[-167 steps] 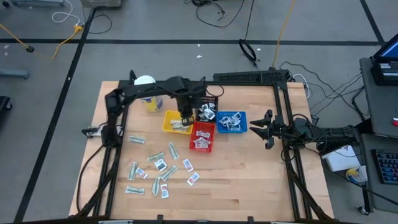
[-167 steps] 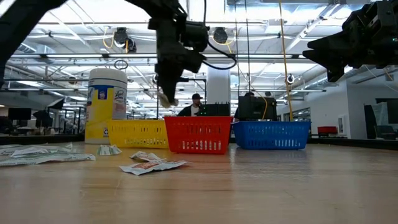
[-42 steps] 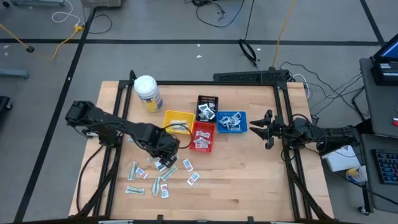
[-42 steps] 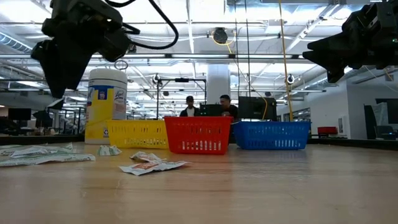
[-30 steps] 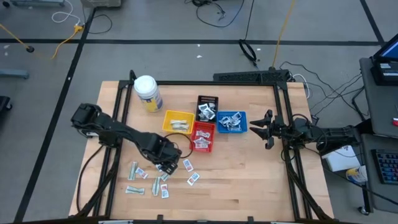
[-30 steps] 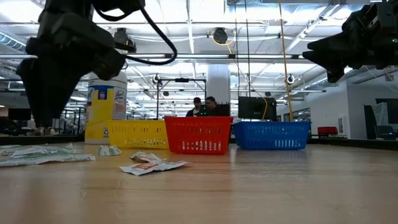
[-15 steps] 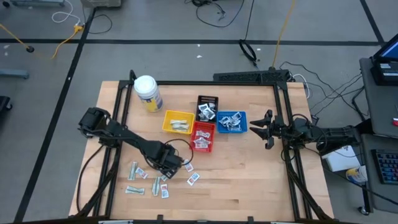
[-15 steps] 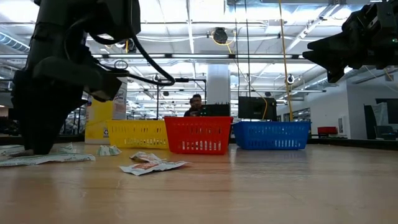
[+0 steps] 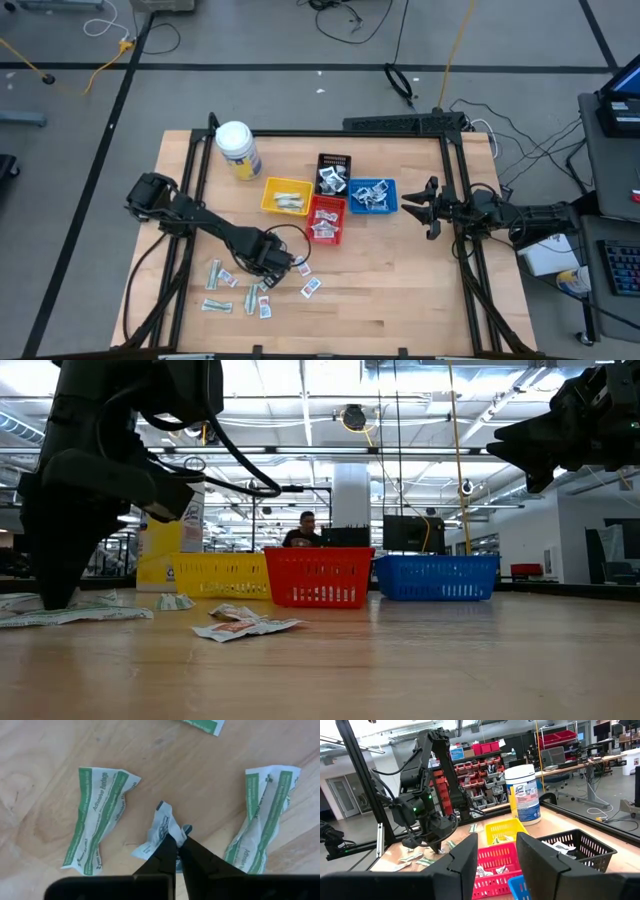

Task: Pick & Place First Aid Supplies
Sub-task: Put the towelette pack into the black bin

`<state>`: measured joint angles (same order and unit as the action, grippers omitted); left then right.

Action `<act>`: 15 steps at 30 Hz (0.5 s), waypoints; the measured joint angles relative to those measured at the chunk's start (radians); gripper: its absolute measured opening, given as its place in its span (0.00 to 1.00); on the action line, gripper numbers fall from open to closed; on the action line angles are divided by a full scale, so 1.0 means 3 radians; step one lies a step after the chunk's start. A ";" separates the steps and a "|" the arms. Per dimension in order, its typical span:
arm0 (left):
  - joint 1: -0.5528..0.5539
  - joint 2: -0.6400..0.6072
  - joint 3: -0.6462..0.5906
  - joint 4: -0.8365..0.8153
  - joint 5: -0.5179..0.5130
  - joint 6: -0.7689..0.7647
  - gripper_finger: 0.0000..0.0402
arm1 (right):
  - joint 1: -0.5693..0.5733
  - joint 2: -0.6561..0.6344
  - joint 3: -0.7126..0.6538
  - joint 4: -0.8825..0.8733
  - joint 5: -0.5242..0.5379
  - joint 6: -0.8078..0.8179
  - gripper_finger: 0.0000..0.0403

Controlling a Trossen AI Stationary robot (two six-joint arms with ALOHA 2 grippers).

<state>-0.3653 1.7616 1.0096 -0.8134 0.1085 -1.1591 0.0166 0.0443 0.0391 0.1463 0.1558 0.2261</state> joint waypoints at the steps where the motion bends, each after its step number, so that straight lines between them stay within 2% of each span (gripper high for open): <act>1: 0.0000 -0.0013 0.0000 -0.0008 0.0001 0.0007 0.04 | 0.0001 -0.0001 0.0000 0.0001 0.0000 0.0001 0.32; 10: 0.0120 -0.0414 -0.0003 -0.0011 0.0162 0.0250 0.02 | 0.0001 0.0000 0.0000 0.0000 0.0000 0.0000 0.32; 15: 0.0220 -0.0624 0.0048 -0.0087 0.0331 0.0577 0.02 | 0.0000 0.0000 0.0000 0.0000 0.0000 0.0001 0.32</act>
<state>-0.2993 1.5743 1.0239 -0.8395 0.2079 -0.9860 0.0166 0.0444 0.0391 0.1463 0.1558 0.2264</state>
